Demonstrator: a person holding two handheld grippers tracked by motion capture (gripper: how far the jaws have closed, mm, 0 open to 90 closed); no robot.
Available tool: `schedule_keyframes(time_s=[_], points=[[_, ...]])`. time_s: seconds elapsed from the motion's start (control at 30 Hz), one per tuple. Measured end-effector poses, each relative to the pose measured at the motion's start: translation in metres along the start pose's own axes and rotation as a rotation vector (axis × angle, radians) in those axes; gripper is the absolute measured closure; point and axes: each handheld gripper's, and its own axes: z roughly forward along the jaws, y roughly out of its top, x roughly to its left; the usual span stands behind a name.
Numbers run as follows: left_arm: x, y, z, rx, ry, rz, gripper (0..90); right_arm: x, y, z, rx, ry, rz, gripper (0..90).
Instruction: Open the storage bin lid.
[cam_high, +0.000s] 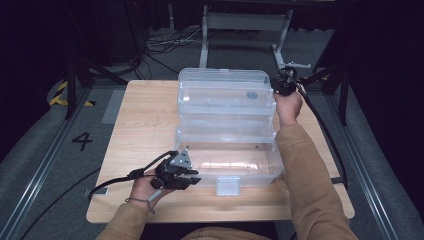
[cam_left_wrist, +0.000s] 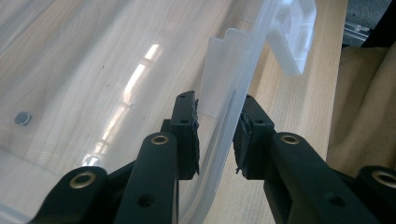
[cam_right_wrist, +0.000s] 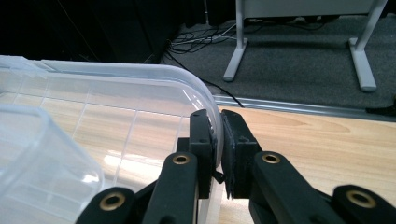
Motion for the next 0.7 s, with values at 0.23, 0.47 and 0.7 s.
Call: schedule_keyframes(time_s=[0.23,0.47,0.7], points=[[0.0,0.0,0.0,-0.001,0.0,0.001,72.3,-0.003,-0.003,0.005,0.02,-0.001,0.021,84.1],[0.0,0.0,0.0,-0.004,0.001,0.003,72.1,-0.005,-0.007,0.01,0.035,0.003,0.041,83.6],[0.0,0.0,0.0,-0.004,0.002,0.004,72.1,-0.01,-0.011,0.017,0.078,0.024,0.052,82.0]])
